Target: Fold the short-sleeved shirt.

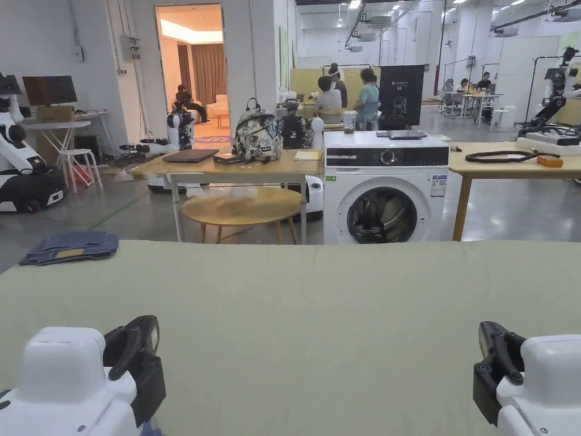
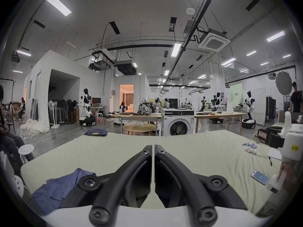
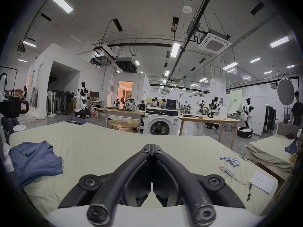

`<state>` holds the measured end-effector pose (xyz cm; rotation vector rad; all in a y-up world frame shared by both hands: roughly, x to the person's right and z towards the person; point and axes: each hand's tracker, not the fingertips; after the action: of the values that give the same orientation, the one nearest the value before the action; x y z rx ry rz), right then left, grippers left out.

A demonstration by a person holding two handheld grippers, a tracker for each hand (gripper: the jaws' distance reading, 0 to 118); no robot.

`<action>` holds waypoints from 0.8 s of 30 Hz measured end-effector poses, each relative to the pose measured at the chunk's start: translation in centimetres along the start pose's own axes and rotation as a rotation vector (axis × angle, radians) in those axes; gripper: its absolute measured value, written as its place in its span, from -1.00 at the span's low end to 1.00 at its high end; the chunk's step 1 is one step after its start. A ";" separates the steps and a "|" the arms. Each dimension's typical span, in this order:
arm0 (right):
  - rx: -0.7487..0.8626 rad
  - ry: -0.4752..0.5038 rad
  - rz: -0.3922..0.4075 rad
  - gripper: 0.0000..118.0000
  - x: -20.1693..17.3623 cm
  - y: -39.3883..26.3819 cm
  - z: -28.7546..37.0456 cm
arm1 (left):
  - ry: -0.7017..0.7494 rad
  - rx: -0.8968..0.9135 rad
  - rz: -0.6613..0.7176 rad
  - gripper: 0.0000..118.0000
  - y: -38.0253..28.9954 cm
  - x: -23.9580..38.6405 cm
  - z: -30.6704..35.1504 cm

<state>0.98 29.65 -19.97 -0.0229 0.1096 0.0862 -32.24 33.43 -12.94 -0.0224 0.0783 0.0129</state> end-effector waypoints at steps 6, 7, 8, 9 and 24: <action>-0.007 -0.004 -0.056 -1.00 0.3 -0.3 0.1 | 0.033 0.007 -0.029 -1.00 -0.7 0.9 0.2; -0.009 -0.006 -0.061 -1.00 0.4 -0.3 0.1 | 0.038 0.008 -0.027 -1.00 -0.7 0.9 0.3; -0.009 -0.011 -0.063 -1.00 0.4 -0.3 0.2 | 0.039 0.008 -0.021 -1.00 -0.6 0.9 0.3; -0.009 -0.012 -0.059 -1.00 0.5 -0.3 0.2 | 0.034 0.005 -0.017 -1.00 -0.5 0.8 0.4; -0.016 -0.012 -0.030 -1.00 -0.2 0.1 0.3 | -0.002 0.014 -0.020 -1.00 -0.2 0.0 1.0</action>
<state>0.79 29.72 -19.68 -0.0401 0.0964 0.0576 -32.12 33.30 -11.91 -0.0094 0.0758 -0.0080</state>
